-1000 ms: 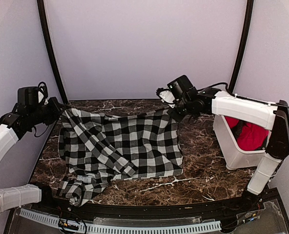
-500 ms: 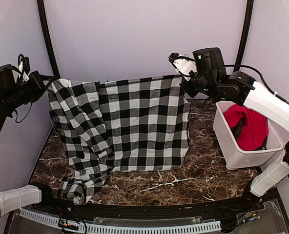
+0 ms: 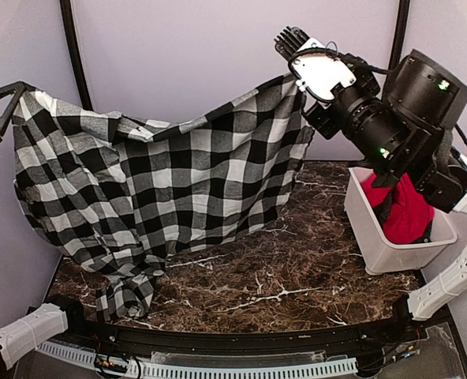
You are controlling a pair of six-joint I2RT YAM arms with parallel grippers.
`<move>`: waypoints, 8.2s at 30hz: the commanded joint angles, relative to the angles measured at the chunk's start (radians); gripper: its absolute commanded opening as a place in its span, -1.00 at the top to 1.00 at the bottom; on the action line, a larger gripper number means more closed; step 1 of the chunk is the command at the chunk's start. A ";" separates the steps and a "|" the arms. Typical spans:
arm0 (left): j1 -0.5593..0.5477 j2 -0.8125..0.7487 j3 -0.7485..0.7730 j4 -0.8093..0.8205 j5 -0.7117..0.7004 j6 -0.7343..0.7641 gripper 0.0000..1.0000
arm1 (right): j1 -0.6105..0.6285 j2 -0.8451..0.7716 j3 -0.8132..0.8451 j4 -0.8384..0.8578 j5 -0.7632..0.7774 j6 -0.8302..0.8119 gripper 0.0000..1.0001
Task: Fold and stack the mixed laundry pile
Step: Flatten out the flattened shirt at the center of the board, then adjust the flattened shirt at the center of the board.
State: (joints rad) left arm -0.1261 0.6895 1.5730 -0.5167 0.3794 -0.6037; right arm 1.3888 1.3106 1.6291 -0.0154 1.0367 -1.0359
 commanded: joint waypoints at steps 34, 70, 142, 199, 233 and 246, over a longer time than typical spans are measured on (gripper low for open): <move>0.008 0.107 -0.441 0.194 -0.161 -0.059 1.00 | -0.562 -0.030 -0.218 -0.535 -0.592 0.834 1.00; 0.008 0.083 -0.239 0.140 -0.059 -0.092 1.00 | -0.356 -0.119 -0.008 -0.640 -0.460 0.792 1.00; 0.171 1.336 0.013 0.528 -0.132 -0.028 -0.22 | -0.958 1.071 0.591 -0.565 -0.702 0.768 -0.17; -0.055 1.398 -0.244 0.647 -0.053 -0.086 0.78 | -0.803 0.510 -0.253 -0.469 -1.258 1.053 0.03; 0.029 1.566 0.194 0.623 0.052 -0.036 -0.16 | -0.896 0.423 -0.327 -0.505 -1.309 1.106 -0.06; -0.114 0.751 -0.579 0.253 -0.167 -0.013 -0.65 | -0.608 0.247 -0.499 -0.565 -1.354 1.143 -0.22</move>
State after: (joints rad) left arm -0.1585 1.5890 1.1812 -0.0708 0.2771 -0.6224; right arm 0.7033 1.5764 1.1603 -0.5671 -0.2829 0.0925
